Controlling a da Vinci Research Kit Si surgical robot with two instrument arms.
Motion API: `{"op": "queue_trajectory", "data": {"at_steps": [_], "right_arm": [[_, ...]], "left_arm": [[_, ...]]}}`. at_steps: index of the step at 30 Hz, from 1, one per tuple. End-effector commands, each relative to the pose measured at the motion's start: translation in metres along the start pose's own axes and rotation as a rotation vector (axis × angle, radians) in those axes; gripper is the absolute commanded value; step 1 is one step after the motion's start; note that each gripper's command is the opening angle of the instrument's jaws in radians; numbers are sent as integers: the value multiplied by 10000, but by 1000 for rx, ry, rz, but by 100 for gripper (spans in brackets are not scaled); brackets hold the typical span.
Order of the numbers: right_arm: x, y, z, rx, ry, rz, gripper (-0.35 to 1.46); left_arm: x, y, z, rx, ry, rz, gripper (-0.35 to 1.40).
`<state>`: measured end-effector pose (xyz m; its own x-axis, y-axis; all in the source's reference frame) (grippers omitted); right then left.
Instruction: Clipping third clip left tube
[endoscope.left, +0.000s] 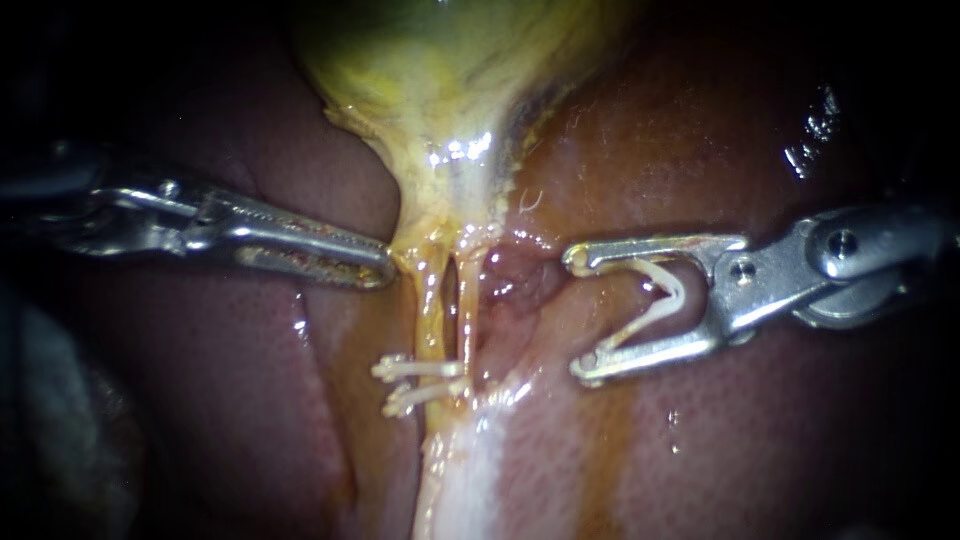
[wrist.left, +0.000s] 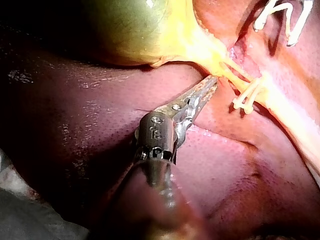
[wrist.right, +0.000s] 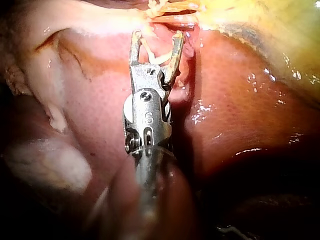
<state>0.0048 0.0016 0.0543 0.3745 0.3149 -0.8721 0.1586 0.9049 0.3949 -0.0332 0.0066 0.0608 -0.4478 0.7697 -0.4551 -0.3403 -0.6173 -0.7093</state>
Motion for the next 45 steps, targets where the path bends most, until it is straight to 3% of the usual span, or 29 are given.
{"op": "queue_trajectory", "data": {"at_steps": [1,7,11,17,25,28,32,40,45], "right_arm": [[0,0,0,0,0,0,50],[1,-1,1,6,1,0,50],[3,-1,4,8,1,0,50],[15,-2,25,48,1,15,48],[30,-6,68,59,20,178,48],[26,-4,87,51,17,281,48],[21,4,107,44,22,350,49],[7,23,123,39,42,426,49],[-13,31,133,37,40,471,49]], "left_arm": [[4,1,-8,-6,-1,-2,-35],[27,7,-63,13,8,6,-35],[29,9,-82,21,14,12,-35],[26,10,-79,25,16,24,-35],[25,10,-78,32,18,42,-35],[25,10,-78,34,16,53,-35],[26,10,-77,37,11,71,-35],[26,12,-74,41,6,82,-35],[26,13,-73,42,6,88,-35]]}}
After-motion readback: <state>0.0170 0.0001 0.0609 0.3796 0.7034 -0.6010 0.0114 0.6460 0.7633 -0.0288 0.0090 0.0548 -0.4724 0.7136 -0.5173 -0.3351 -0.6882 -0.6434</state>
